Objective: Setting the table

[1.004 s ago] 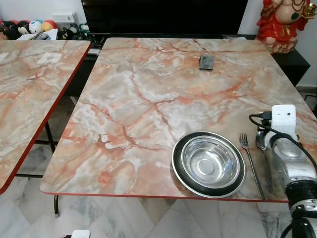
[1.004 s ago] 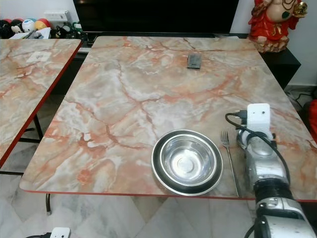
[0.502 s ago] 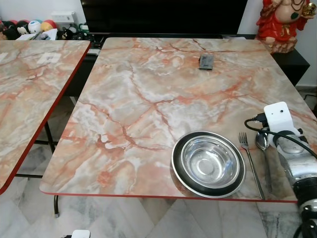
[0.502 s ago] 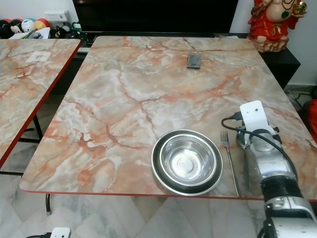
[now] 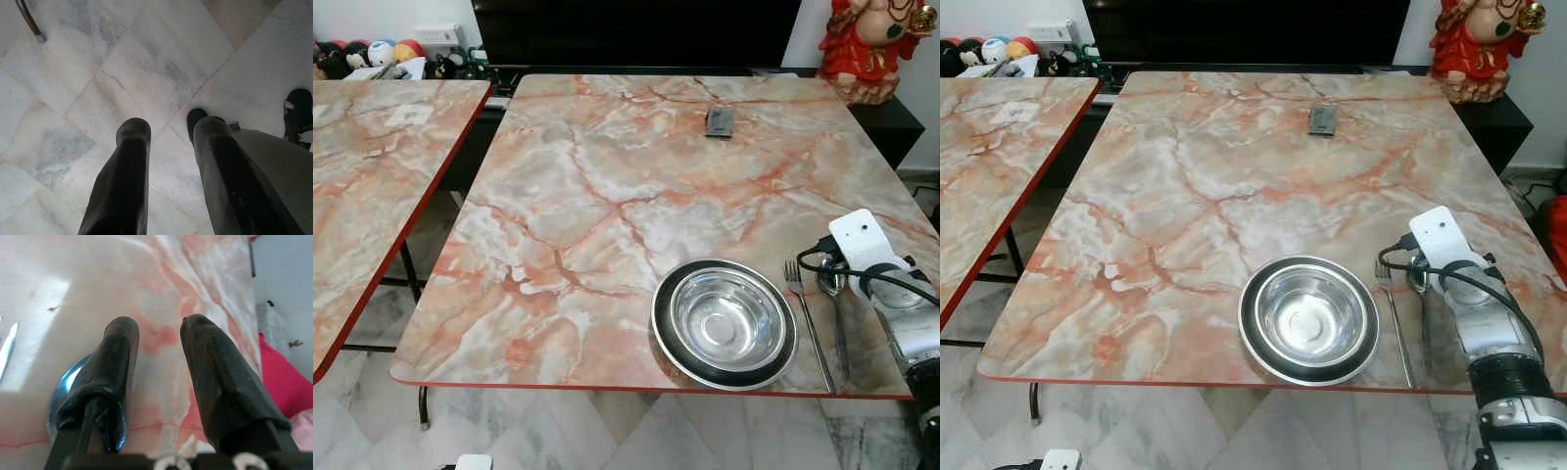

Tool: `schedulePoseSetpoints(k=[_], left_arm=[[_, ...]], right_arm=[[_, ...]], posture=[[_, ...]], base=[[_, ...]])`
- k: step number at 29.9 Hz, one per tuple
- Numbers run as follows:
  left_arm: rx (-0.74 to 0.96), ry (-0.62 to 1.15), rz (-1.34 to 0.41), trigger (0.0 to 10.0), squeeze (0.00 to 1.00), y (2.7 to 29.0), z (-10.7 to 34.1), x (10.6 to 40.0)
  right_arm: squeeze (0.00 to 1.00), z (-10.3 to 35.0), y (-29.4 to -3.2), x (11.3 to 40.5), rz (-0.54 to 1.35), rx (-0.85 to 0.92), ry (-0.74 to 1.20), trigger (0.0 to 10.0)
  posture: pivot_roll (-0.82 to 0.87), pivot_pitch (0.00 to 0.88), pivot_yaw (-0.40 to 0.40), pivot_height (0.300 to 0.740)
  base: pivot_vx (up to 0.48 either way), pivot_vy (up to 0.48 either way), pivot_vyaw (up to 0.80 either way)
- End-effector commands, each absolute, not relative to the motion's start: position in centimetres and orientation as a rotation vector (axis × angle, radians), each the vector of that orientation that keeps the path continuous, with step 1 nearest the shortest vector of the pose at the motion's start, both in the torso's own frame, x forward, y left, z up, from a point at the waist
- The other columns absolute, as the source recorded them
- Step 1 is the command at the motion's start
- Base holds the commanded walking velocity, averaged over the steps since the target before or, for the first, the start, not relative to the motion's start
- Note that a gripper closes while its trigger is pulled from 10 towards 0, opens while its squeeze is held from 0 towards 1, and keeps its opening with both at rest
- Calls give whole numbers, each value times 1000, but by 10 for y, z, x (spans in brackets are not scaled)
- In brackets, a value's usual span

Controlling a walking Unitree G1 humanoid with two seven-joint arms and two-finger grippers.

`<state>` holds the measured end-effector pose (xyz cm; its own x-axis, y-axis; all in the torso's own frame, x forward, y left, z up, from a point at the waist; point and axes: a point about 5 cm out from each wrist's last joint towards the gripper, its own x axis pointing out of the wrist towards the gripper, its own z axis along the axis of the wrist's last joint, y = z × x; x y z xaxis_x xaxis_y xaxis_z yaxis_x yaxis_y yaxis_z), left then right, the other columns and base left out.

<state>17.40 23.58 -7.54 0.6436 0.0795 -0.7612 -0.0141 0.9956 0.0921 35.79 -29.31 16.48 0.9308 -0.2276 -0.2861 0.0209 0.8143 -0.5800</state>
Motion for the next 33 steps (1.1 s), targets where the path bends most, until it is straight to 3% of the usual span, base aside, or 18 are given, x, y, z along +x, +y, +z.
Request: schedulePoseSetpoints(k=[1, 18, 33], left_arm=[[76, 915, 55, 10000, 0, 238, -80, 163], [69, 916, 50, 10000, 0, 237, -80, 164], [69, 917, 53, 10000, 0, 238, -80, 163]], right_arm=[[0, 166, -297, 354, -133, -640, 372, 10000], [0, 163, -296, 333, -92, -673, 389, 10000], [0, 161, -291, 333, -95, -677, 397, 10000]], posture=[[-50, 175, 21, 740], [-63, 180, 16, 740], [-53, 185, 18, 740]], base=[[0, 0, 0], [0, 0, 0], [0, 0, 0]])
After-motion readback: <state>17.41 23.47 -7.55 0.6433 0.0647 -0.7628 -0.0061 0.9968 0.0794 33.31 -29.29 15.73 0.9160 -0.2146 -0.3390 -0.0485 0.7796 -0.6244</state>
